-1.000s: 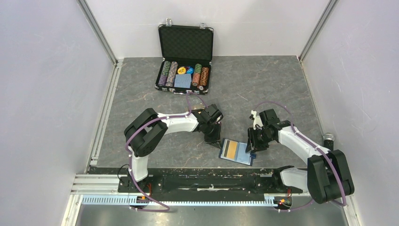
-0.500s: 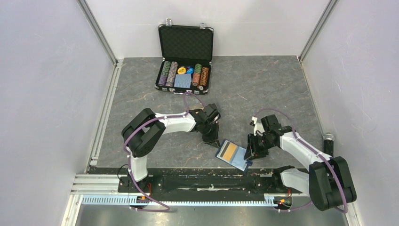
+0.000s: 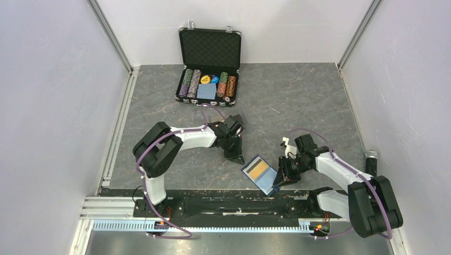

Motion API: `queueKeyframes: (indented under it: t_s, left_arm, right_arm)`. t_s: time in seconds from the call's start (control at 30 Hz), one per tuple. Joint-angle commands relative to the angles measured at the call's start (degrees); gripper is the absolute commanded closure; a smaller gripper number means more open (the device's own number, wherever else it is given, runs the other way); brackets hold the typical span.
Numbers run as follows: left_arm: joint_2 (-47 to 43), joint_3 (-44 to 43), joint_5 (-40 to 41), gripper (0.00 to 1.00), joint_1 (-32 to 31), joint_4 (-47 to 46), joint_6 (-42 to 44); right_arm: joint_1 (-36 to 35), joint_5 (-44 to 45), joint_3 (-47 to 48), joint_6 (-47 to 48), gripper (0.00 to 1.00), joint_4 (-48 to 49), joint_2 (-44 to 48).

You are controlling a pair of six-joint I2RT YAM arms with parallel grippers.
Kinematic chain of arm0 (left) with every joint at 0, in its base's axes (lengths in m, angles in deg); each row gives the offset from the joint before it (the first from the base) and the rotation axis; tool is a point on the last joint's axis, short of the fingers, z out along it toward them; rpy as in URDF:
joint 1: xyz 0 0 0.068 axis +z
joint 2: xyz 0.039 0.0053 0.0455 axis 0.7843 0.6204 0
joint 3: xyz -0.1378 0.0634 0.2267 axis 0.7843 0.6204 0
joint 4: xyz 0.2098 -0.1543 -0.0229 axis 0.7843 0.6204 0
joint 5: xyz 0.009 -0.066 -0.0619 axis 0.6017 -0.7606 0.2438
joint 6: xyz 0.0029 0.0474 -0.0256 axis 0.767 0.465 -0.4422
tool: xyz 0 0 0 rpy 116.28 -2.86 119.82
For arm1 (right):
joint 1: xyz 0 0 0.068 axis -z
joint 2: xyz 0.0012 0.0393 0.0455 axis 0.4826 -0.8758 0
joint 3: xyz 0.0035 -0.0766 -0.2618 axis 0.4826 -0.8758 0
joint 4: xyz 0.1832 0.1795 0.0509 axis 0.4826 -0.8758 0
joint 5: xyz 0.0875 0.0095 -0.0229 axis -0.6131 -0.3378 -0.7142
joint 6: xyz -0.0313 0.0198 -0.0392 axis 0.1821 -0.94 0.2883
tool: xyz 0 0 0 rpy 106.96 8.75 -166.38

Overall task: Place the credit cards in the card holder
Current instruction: Close the card holder at the center of the board.

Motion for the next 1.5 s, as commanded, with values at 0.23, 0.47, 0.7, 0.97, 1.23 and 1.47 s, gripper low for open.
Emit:
queueKeyframes:
  t_s: [0.23,0.47,0.7,0.97,1.23,1.47]
  left_arm:
    - [3.04,1.89,7.52,0.98,1.10,4.64,4.93]
    - [3.46,0.98,7.09,0.98,1.10,5.10,5.54]
    - [3.64,0.61,7.07,0.98,1.10,5.25,5.82]
    - [3.56,0.45,6.71,0.92,1.13,5.03,6.00]
    - [3.54,1.00,6.71,0.90,1.10,4.84,5.82]
    - [3.65,0.96,6.63,0.86,1.10,4.66,5.74]
  right_arm:
    - [0.19,-10.66,-2.89,1.19,0.73,4.97,-0.30]
    - [0.21,-14.56,-3.82,1.31,0.72,8.18,-1.55]
    - [0.24,-17.50,-5.11,2.12,0.73,8.28,-0.58]
    - [0.20,-19.21,-6.66,3.31,0.79,6.27,1.67]
    - [-0.24,-22.68,-8.21,6.03,0.81,5.20,2.21]
    - [-1.56,-23.52,-6.71,6.15,0.81,5.38,2.85]
